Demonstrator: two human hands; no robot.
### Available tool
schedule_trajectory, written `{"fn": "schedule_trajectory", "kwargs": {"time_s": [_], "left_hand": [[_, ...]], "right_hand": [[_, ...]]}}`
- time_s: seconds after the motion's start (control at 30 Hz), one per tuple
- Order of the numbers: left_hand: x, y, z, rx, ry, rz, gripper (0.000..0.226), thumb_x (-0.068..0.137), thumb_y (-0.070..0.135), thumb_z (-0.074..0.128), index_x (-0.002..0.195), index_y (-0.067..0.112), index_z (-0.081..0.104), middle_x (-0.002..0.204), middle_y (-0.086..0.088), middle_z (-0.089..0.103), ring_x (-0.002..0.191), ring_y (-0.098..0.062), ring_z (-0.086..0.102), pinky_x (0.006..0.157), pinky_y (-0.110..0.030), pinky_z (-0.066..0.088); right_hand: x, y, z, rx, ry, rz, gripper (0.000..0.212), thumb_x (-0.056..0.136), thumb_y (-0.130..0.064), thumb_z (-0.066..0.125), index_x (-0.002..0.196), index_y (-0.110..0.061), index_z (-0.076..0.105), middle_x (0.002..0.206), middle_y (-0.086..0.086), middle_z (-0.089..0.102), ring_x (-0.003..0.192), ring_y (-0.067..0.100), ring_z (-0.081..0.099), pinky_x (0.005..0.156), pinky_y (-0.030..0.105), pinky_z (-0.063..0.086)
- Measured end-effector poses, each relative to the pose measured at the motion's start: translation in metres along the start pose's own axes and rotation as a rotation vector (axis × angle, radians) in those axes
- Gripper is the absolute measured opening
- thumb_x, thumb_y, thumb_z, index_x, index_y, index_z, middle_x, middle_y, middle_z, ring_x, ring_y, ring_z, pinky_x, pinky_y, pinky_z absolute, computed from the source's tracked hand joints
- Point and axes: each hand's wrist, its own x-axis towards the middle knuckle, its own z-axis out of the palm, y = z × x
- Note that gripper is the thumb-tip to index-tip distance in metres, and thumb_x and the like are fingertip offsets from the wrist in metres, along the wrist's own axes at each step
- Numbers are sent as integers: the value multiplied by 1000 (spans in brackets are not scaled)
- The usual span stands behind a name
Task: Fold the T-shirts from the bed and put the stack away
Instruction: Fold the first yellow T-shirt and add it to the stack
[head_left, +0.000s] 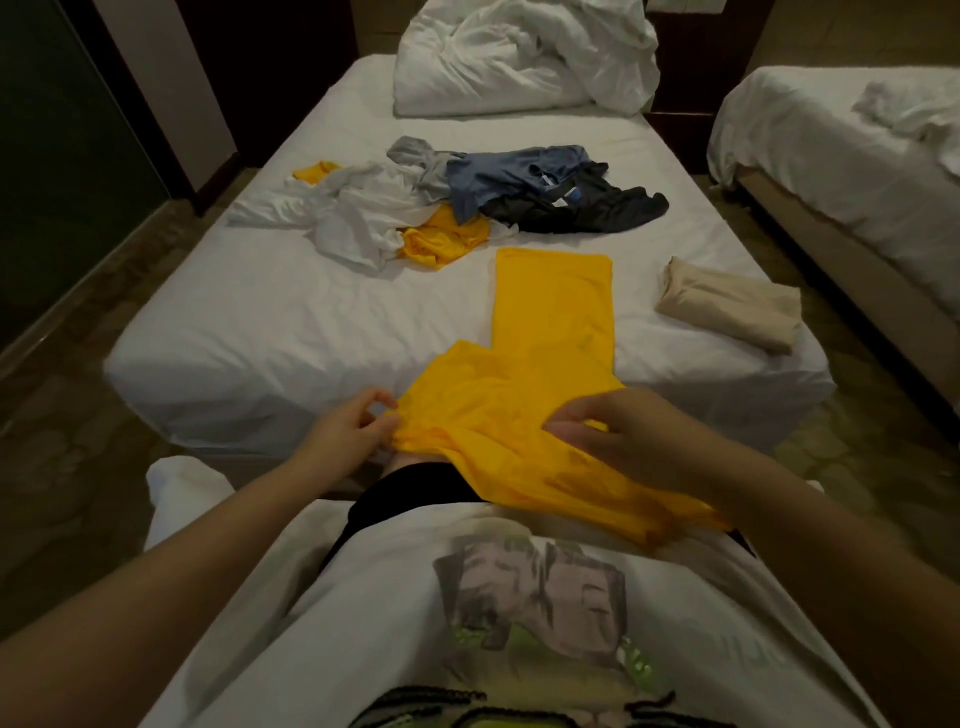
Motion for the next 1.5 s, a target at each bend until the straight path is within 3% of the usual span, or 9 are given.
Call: {"fn": "schedule_trajectory", "kwargs": {"time_s": [0.23, 0.47, 0.7, 0.87, 1.0, 1.13, 1.3, 1.4, 1.5], "left_hand": [[0, 20, 11, -415, 7, -463, 11, 94, 28, 51, 91, 17, 52, 69, -6, 50, 47, -13, 47, 41, -17, 38], [2, 33, 16, -557, 130, -382, 32, 90, -10, 39, 70, 10, 54, 63, -9, 41, 51, -15, 40, 37, -11, 37], [-3, 41, 19, -475, 131, -386, 14, 85, -1, 59, 84, 11, 52, 76, -11, 48, 62, -18, 46, 53, -26, 39], [-7, 78, 31, 146, 245, 99, 50, 75, -4, 56, 122, 11, 53, 123, -14, 52, 112, -28, 50, 85, -29, 37], [-14, 114, 52, 307, -100, 576, 62, 78, 11, 48, 139, 23, 41, 119, -10, 59, 99, -22, 56, 82, -29, 41], [-12, 97, 64, 472, -491, 590, 60, 90, 18, 52, 145, 25, 28, 98, 6, 59, 83, -10, 55, 72, -15, 41], [-9, 76, 45, 456, -633, 568, 56, 91, 52, 44, 133, 16, 49, 132, -2, 54, 119, -15, 49, 96, -12, 29], [-8, 75, 38, 544, -700, 663, 78, 76, 71, 41, 138, 23, 44, 138, 5, 47, 124, -7, 41, 103, -17, 28], [-8, 69, 43, 592, -612, 824, 76, 78, 70, 41, 133, 18, 51, 132, -1, 55, 119, -13, 49, 100, -25, 38]], "right_hand": [[48, -35, 55, -432, -191, -35, 38, 95, -40, 45, 123, -17, 56, 125, 11, 58, 116, 29, 50, 84, 32, 39], [48, -56, 72, -473, -60, -14, 11, 90, -15, 46, 84, -10, 54, 107, 15, 59, 103, 32, 54, 66, 32, 29], [43, -52, 63, -411, -50, -153, 29, 93, -34, 45, 114, -23, 63, 119, 4, 62, 109, 28, 54, 81, 35, 46], [40, -36, 54, -586, -186, 60, 54, 92, -58, 36, 122, -16, 51, 131, 7, 53, 124, 28, 43, 102, 44, 33], [20, -26, 33, -338, -333, 142, 43, 98, -47, 33, 124, -22, 56, 131, 8, 54, 123, 27, 46, 104, 39, 32], [-4, -1, -1, -290, -136, 181, 34, 100, -33, 38, 126, -21, 56, 129, 6, 56, 116, 23, 51, 93, 31, 39], [-33, 38, -1, -126, -219, 26, 47, 87, -52, 51, 132, -42, 42, 145, -16, 36, 132, -1, 28, 101, 10, 21], [-46, 51, 8, 97, -186, -52, 63, 62, -83, 50, 121, -65, 37, 138, -37, 29, 131, -20, 12, 103, 2, 14], [-55, 58, 15, 126, -139, -98, 70, 57, -82, 56, 122, -69, 34, 139, -39, 25, 135, -16, 8, 102, 1, 10]]}}
